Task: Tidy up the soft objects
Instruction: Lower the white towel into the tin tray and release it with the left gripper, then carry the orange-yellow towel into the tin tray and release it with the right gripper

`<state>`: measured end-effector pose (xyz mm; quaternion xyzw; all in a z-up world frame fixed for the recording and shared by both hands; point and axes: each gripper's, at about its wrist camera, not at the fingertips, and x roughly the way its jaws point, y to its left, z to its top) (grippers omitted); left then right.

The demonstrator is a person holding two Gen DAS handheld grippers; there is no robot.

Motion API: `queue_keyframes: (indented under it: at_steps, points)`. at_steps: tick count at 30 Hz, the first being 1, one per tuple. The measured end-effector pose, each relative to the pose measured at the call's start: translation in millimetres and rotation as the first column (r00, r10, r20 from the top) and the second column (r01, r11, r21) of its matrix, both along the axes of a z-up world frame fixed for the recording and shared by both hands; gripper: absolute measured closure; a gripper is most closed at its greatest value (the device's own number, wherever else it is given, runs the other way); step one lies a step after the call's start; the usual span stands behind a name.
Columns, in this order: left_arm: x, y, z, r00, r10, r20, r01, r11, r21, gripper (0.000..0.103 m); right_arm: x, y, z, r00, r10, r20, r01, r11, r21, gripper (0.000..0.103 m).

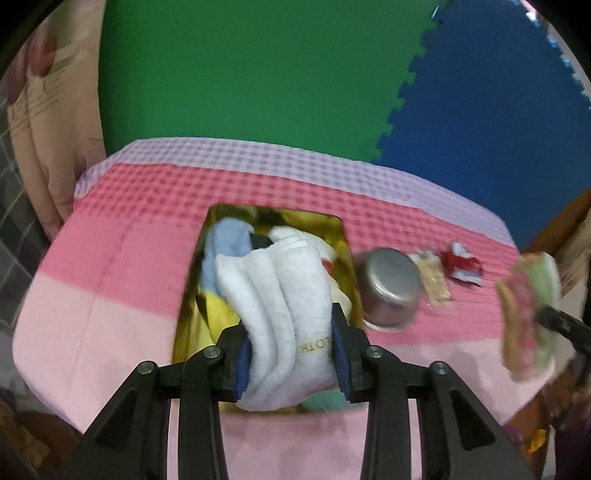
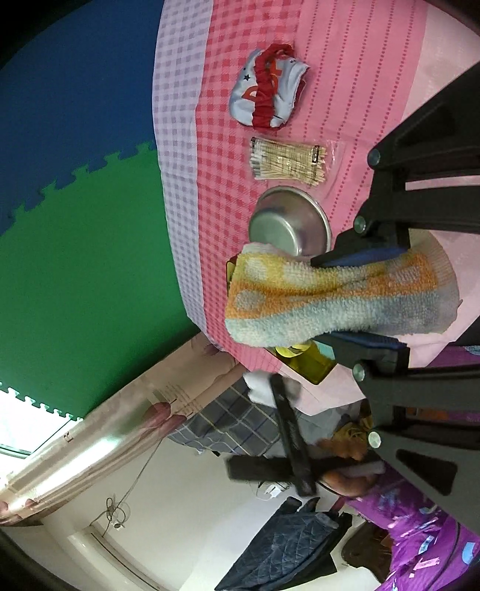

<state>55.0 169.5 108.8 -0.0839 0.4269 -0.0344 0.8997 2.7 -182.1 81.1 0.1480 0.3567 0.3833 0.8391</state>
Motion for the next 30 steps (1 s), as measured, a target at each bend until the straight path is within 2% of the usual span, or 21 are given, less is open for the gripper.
queue_keyframes:
  at_steps: [10,14,16,18,21,22,24,28,30]
  points:
    - [80.9,2.6,-42.5,0.998,-0.008,-0.058,0.013,0.996,0.087,0.069,5.6,-4.4,0.0,1.0,-0.026,-0.015,0.026,1.0,0.005,0.072]
    - [98.7,8.8,-56.0,0.997,0.002,-0.078,0.004,0.997,0.077,0.067,4.1,-4.5,-2.4,0.999,-0.036,-0.026,0.036,0.999,0.003,0.072]
    - [102.3,8.9,-59.7,0.997,-0.003,-0.077,0.01,0.996,0.085,0.061,4.0,-3.5,-4.1,0.999,-0.036,-0.035,0.036,0.999,0.006,0.072]
    - [102.9,7.5,-60.4,0.998,0.004,-0.07,0.003,0.994,0.109,0.048,3.8,-1.5,-5.8,0.999,-0.036,-0.04,0.036,0.999,0.001,0.072]
    - [100.5,4.9,-57.3,0.999,0.007,-0.049,-0.001,0.992,0.125,0.044,3.8,1.9,-6.9,0.998,-0.033,-0.045,0.033,0.999,0.004,0.072]
    - [96.3,4.4,-53.5,0.999,0.013,-0.035,-0.009,0.992,0.127,0.043,4.1,3.3,-6.2,0.999,-0.031,-0.044,0.031,1.0,0.002,0.072]
    - [89.1,3.1,-45.5,1.0,0.022,-0.015,-0.02,0.991,0.129,0.029,3.3,5.4,-4.8,0.999,-0.026,-0.041,0.026,1.0,0.004,0.072]
    - [63.1,-3.1,-21.3,0.997,0.042,0.059,-0.052,0.985,0.167,0.023,0.4,11.3,-0.1,1.0,-0.01,-0.029,0.01,1.0,0.0,0.072]
    - [49.8,-6.8,-11.6,0.996,0.053,0.078,-0.068,0.978,0.196,0.015,-1.8,15.7,2.4,1.0,0.003,-0.025,-0.003,1.0,0.001,0.072]
